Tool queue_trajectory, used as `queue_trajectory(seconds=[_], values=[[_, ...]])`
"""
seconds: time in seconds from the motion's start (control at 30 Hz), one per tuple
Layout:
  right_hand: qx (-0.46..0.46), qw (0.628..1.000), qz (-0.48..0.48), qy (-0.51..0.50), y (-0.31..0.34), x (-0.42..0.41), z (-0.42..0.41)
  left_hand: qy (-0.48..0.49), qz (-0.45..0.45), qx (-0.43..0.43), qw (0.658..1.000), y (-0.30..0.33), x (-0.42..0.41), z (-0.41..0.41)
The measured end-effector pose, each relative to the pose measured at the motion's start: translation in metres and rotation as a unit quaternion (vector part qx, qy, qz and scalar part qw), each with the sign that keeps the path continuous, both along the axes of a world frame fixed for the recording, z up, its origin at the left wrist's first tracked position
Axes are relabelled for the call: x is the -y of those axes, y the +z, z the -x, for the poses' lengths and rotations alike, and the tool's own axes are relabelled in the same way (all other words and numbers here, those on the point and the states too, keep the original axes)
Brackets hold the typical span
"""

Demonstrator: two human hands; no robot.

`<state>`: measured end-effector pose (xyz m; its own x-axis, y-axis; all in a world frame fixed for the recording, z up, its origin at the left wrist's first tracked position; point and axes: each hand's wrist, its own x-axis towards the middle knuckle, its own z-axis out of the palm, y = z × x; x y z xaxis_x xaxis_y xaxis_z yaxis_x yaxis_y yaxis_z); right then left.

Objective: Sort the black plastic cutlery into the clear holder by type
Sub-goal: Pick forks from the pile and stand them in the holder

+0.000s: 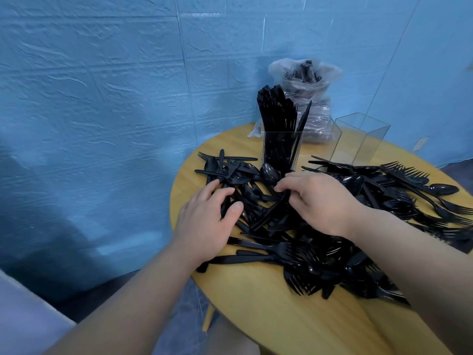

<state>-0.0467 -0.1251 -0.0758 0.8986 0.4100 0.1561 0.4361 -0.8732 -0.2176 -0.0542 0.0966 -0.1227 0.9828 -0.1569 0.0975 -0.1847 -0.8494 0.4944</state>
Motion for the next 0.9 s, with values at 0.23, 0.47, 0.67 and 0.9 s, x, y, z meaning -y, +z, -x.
queue_trajectory(seconds=[0.23, 0.47, 0.67, 0.9], values=[[0.067, 0.997, 0.015, -0.021, -0.002, 0.001, -0.009, 0.006, 0.075, 0.001, 0.997, 0.001, -0.003, -0.003], [0.035, 0.995, 0.089, -0.038, -0.008, -0.012, -0.022, -0.067, 0.032, 0.000, 0.997, 0.005, -0.007, -0.031], [0.052, 0.995, 0.068, -0.042, -0.007, -0.025, -0.047, -0.038, 0.029, 0.010, 0.999, 0.000, -0.007, -0.036], [-0.001, 0.993, 0.083, -0.084, -0.010, -0.047, -0.062, 0.042, 0.115, 0.066, 0.990, -0.001, -0.008, -0.036]])
